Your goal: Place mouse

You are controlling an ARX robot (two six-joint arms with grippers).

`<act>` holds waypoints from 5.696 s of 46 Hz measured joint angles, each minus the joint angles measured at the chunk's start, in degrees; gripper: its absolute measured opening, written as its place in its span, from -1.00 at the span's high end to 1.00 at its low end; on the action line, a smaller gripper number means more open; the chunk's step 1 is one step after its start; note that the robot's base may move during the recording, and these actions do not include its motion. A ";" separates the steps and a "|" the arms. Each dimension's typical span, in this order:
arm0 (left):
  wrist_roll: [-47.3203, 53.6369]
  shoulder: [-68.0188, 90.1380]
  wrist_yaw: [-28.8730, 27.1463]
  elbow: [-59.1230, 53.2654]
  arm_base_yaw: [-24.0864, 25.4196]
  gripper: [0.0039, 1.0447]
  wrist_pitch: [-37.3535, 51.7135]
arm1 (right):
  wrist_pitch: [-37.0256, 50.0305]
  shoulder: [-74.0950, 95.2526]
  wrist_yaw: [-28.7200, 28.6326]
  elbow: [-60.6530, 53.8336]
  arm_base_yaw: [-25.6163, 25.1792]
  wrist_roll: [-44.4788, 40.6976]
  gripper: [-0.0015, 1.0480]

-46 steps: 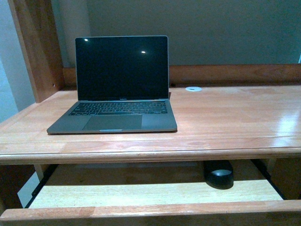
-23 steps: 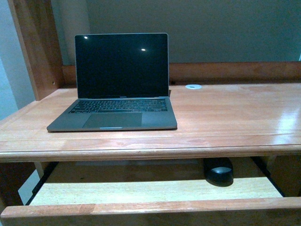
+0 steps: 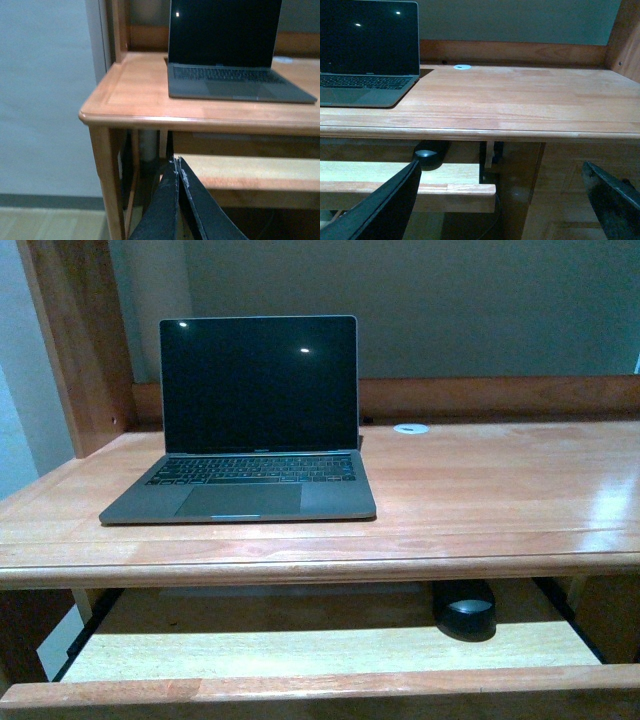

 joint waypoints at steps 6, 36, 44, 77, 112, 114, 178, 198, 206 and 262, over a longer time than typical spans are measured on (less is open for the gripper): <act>0.02 -0.66 0.11 0.00 0.02 0.97 0.02 | 0.00 0.00 -0.02 0.00 0.00 0.02 -0.87; 0.00 -0.66 0.07 0.00 0.02 -0.76 0.35 | 2.67 1.40 1.25 0.02 1.29 0.00 -0.87; 0.00 -0.66 0.07 0.00 0.02 -0.86 0.35 | 11.43 15.37 3.19 1.44 6.64 1.36 -0.87; 0.02 -0.66 -0.04 0.00 0.04 -0.88 0.31 | 25.92 66.86 8.07 14.86 19.12 8.35 -0.87; 0.00 -0.66 0.07 0.00 0.04 -0.88 0.33 | 29.59 76.06 9.27 18.69 21.22 7.93 -0.87; 0.02 -0.66 0.07 0.00 0.04 -0.88 0.35 | 30.38 77.44 9.62 19.15 21.79 7.96 -0.87; 0.02 -0.66 0.07 0.00 0.02 -0.88 0.35 | 34.10 112.02 15.58 43.85 21.57 16.55 -0.87; 0.02 -0.66 0.07 0.00 0.04 -0.88 0.35 | 32.89 120.78 15.72 52.92 20.13 16.94 -0.87; 0.02 -0.66 0.07 0.00 0.02 -0.88 0.35 | 34.77 122.29 17.70 53.59 20.13 16.46 -0.61; 0.00 -0.66 0.07 0.00 0.02 -0.88 0.35 | 38.14 86.44 20.20 23.32 21.79 13.29 -0.20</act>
